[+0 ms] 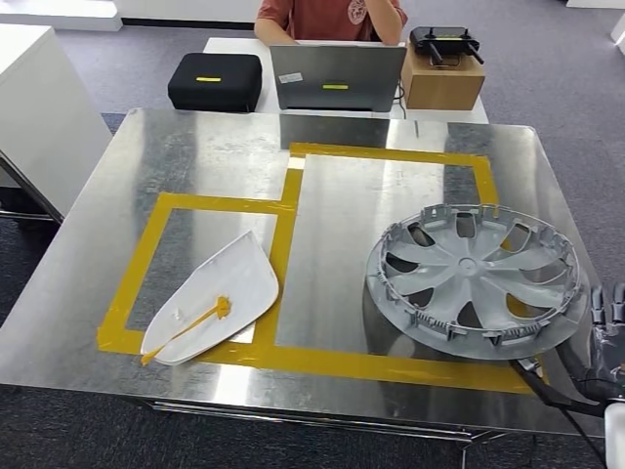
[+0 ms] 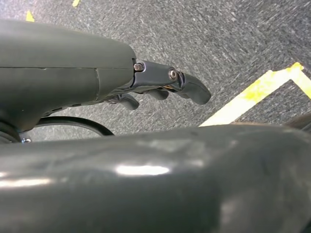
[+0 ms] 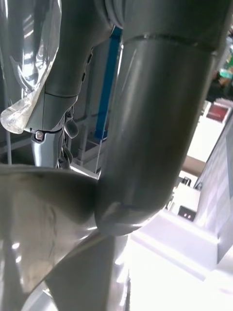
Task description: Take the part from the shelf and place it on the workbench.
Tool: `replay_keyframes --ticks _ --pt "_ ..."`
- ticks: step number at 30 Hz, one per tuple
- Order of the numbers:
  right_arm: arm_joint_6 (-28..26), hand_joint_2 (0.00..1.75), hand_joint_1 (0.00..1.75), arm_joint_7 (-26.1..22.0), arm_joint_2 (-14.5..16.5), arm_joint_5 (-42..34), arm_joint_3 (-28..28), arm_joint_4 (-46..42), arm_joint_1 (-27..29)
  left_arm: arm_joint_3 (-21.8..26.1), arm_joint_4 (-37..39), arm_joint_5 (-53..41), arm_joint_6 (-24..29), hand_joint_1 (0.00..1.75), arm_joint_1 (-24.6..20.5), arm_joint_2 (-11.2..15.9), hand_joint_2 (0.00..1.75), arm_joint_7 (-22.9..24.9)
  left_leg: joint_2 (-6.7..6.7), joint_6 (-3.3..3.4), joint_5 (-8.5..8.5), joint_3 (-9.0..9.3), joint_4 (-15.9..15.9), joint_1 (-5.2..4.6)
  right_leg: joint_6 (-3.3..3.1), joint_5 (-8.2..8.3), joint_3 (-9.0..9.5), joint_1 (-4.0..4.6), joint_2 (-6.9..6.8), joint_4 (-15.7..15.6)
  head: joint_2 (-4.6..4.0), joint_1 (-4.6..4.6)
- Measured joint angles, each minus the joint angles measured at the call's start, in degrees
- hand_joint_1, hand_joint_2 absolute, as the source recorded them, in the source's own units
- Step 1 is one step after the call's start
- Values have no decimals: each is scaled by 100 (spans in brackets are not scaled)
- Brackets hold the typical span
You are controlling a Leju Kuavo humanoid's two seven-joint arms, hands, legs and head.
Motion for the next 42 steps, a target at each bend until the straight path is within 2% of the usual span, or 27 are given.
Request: replay_keyframes --ticks 5,13,20,28,31,35,38,40,41,42 --pt "866 0 0 -66 -28 0 -33 -130 -3 0 0 -67 -27 0 -58 -30 0 87 0 0 0 0 0 0 0 0 0 0 0 0 0 1" --pt "1574 0 0 -243 -169 0 -76 -258 -24 0 0 -207 -78 0 -124 -81 0 262 0 0 0 -1 0 0 0 0 0 0 0 0 0 1" --pt "1815 0 0 -281 -332 2 -27 -270 -148 1 0 -227 -143 0 -162 -105 0 264 0 0 0 0 0 0 0 0 1 0 0 0 0 1" --pt "1867 0 0 -831 -225 1 32 -372 -604 2 0 -105 -88 0 -174 -114 0 256 0 -1 1 0 0 0 0 1 2 1 2 2 0 1" --pt "1136 0 0 -729 -123 3 180 -400 -937 0 -9 -51 6 0 -167 -113 0 241 1 -2 2 1 0 1 0 1 2 2 3 3 0 -1" --pt "-733 0 0 -127 -193 8 731 -458 -1509 0 -39 -35 62 0 -153 -109 0 110 0 0 4 2 1 1 0 1 1 1 2 4 0 1" --pt "-1849 0 0 -31 -428 10 1058 -632 -1846 1 -44 -35 11 0 -150 -103 0 -49 -3 1 5 2 1 1 0 1 1 1 -4 4 0 1" --pt "-2318 0 0 -312 -504 8 1079 -816 -1875 2 -44 -23 -8 0 -154 -104 0 -139 -6 1 5 2 1 1 0 0 2 1 -6 4 0 1" --pt "-2579 0 0 -674 -400 8 986 -926 -1771 2 -46 -9 14 0 -156 -109 0 -171 -12 1 4 1 1 4 1 -1 5 4 -13 3 0 -1" --pt "-2872 0 0 -1241 -145 7 784 -1043 -1603 1 -49 10 59 0 -153 -117 0 -194 -19 -1 3 1 0 12 2 -3 11 13 -19 0 0 2"
